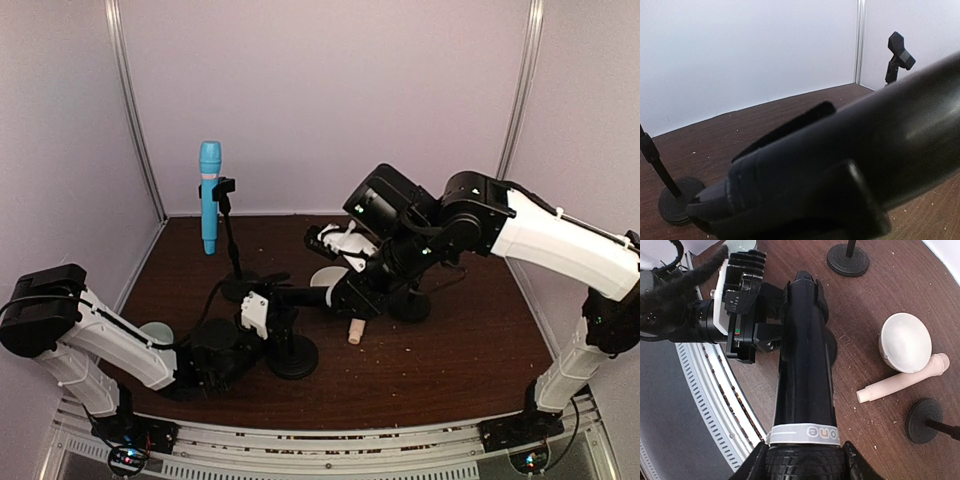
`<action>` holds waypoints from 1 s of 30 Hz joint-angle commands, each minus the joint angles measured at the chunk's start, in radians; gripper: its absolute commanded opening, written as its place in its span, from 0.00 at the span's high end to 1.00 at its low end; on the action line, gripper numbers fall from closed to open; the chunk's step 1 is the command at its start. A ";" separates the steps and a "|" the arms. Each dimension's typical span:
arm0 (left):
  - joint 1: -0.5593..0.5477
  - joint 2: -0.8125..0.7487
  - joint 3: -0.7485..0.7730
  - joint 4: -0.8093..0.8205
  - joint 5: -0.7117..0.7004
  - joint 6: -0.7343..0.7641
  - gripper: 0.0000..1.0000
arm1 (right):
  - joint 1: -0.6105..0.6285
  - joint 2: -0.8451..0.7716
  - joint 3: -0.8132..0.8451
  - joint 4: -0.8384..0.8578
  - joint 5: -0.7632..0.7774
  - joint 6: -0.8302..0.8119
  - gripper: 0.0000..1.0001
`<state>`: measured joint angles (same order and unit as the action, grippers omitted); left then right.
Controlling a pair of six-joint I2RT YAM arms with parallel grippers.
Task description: Attach the microphones to the stand
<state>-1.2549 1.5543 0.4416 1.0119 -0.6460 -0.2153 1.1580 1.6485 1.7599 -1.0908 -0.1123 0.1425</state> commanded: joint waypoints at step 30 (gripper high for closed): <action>-0.104 -0.013 0.102 0.034 0.235 0.111 1.00 | -0.007 0.245 0.040 0.247 -0.036 -0.148 1.00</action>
<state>-1.2587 1.5539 0.4679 0.9653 -0.6559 -0.2150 1.1694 1.7607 1.8484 -1.1053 -0.0154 -0.0391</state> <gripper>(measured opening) 0.240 0.434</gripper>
